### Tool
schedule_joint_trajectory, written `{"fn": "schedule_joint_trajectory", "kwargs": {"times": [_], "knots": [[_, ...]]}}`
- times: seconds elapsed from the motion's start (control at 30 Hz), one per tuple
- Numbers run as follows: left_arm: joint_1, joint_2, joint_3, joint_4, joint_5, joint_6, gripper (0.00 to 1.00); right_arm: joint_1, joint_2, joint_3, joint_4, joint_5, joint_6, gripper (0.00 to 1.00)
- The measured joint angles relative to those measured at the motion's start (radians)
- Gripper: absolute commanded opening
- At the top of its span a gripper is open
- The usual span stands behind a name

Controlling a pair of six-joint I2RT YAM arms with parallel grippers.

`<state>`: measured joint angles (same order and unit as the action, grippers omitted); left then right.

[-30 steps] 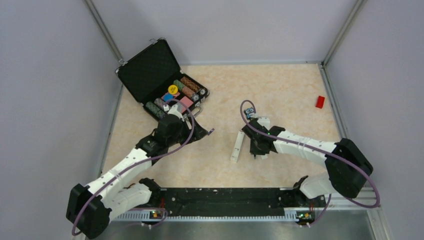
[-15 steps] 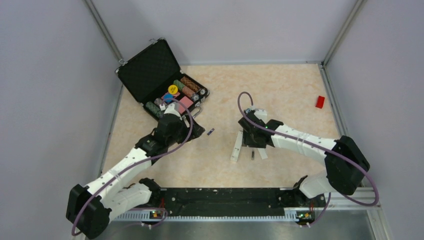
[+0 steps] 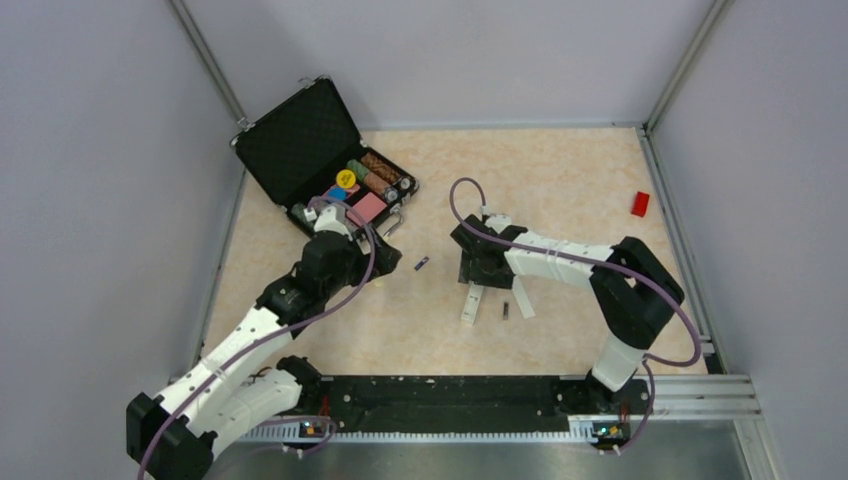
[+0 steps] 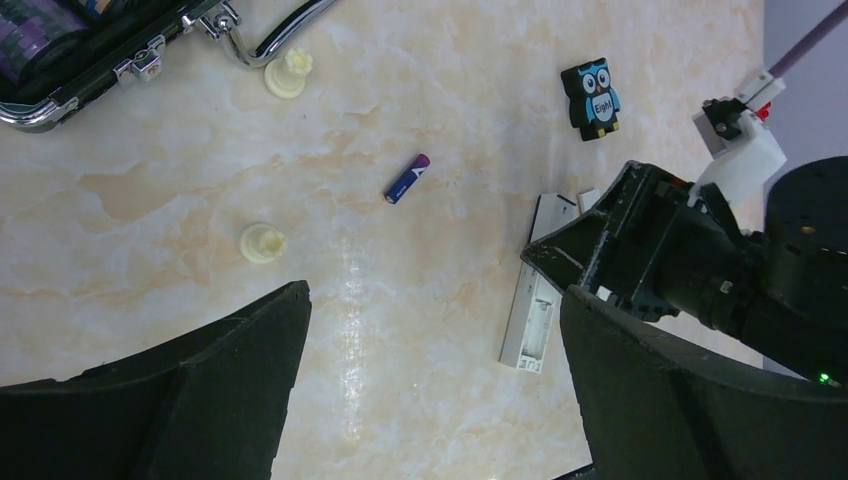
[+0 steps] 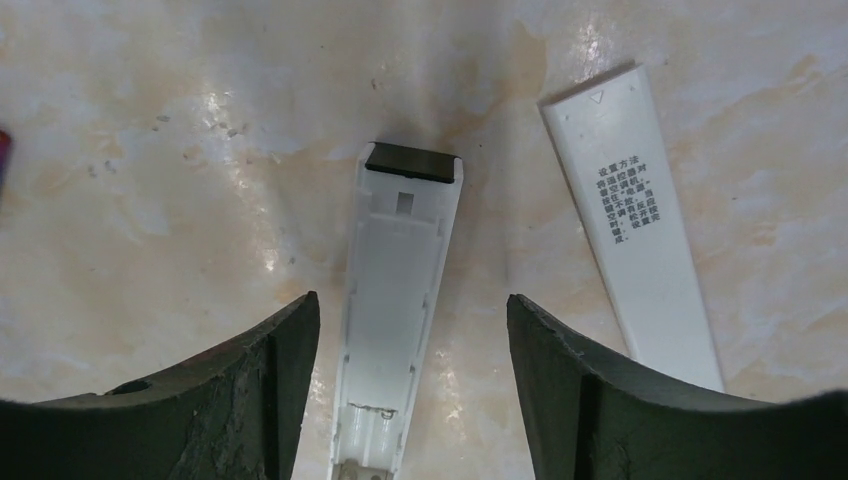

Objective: Load the batteries into the remote control
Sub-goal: Pick up the remote control from the center of the board.

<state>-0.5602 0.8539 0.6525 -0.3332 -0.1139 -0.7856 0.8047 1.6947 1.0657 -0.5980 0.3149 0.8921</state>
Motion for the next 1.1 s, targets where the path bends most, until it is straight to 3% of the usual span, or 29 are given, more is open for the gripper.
{"fn": "schedule_joint_trajectory", "kwargs": {"times": [0.27, 0.37, 0.7, 0.9, 0.97, 1.1], "knots": [[0.002, -0.045, -0.051, 0.003, 0.026, 0.013, 0.94, 0.004, 0.061, 0.019, 0.01, -0.003, 0.019, 0.25], [0.002, -0.044, -0.072, 0.012, 0.085, 0.025, 0.92, 0.007, 0.065, 0.024, 0.018, -0.014, 0.01, 0.17], [0.002, -0.029, -0.144, 0.22, 0.393, 0.018, 0.91, 0.019, -0.067, 0.023, 0.037, -0.142, -0.006, 0.14], [0.002, 0.111, -0.156, 0.394, 0.552, -0.029, 0.89, 0.031, -0.153, 0.08, 0.069, -0.233, 0.031, 0.14], [0.002, 0.171, -0.156, 0.463, 0.597, -0.052, 0.87, 0.043, -0.155, 0.098, 0.087, -0.251, 0.045, 0.14], [0.002, 0.302, -0.152, 0.575, 0.669, -0.1, 0.72, 0.075, -0.156, 0.109, 0.11, -0.264, 0.072, 0.14]]}}
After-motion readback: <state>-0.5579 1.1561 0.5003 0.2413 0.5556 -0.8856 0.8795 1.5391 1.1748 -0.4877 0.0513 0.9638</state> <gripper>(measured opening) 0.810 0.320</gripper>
